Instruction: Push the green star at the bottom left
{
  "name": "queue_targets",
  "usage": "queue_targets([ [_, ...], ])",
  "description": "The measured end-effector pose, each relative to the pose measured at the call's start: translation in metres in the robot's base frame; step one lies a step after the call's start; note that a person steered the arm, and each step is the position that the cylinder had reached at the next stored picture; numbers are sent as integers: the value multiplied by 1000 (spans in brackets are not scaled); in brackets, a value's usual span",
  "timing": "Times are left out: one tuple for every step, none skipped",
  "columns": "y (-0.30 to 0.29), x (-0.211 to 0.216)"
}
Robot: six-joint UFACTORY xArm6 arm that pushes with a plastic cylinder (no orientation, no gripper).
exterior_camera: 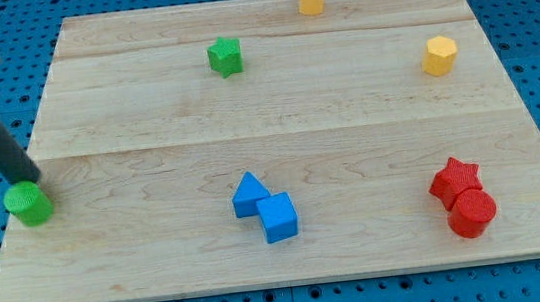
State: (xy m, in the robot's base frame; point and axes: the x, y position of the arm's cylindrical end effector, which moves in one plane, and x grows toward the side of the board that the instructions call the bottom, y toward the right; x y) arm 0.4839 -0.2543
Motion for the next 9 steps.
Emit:
queue_targets([
  [6, 25],
  [18, 24],
  [130, -19],
  [239, -85],
  [310, -159],
  [332, -214],
  [272, -226],
  [202, -221],
  [181, -201],
])
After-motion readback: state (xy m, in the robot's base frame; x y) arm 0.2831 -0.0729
